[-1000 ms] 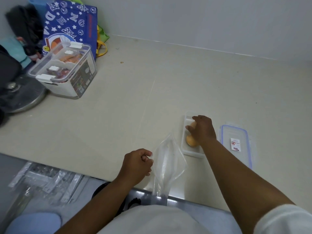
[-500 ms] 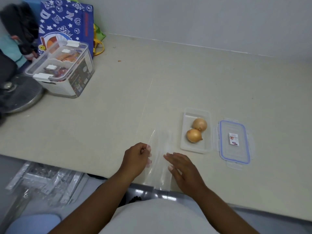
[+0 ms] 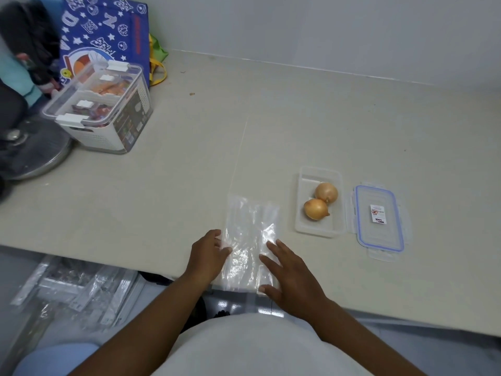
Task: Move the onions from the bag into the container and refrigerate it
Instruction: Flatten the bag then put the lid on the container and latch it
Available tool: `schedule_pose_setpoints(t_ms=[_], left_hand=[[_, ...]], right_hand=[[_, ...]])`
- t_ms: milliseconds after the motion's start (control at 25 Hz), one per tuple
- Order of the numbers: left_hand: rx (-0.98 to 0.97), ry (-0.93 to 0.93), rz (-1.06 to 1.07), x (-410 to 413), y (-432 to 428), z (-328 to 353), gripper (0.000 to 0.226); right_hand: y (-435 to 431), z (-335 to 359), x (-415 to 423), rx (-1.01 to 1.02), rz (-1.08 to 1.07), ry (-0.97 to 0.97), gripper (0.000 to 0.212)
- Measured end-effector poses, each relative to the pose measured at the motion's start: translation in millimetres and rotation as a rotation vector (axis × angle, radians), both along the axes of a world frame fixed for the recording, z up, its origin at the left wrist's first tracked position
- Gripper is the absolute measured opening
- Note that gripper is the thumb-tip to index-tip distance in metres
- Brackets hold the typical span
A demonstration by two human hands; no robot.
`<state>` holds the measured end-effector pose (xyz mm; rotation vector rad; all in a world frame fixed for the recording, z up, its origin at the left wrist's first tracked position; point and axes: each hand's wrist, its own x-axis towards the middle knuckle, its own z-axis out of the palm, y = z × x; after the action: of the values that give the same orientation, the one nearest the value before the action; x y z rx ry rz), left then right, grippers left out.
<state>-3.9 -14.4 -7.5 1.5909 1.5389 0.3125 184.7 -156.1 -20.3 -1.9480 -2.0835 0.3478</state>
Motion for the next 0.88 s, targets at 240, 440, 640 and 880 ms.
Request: schedule_pose_setpoints(t_ms=[240, 440, 640, 880], left_hand=[[0.658, 0.262, -0.688, -16.3, -28.2, -18.3, 0.075], [0.460, 0.574, -0.843, -16.8, -1.5, -33.3, 0.068], [0.399, 0.648, -0.876, -4.8, 50.5, -30.2, 0.067], [0.412, 0.599, -0.884, -4.4, 63.8, -24.4, 0.068]], right_hand=[[-3.6, -18.1, -9.7, -0.152, 0.050, -0.155, 0.082], [36.7, -15.1, -0.8, -0.309, 0.016, -0.211, 0.088], [87.9, -0.9, 4.5, -0.396, -0.018, -0.210, 0.088], [95.3, 7.0, 0.4, -0.375, -0.036, -0.200, 0.087]])
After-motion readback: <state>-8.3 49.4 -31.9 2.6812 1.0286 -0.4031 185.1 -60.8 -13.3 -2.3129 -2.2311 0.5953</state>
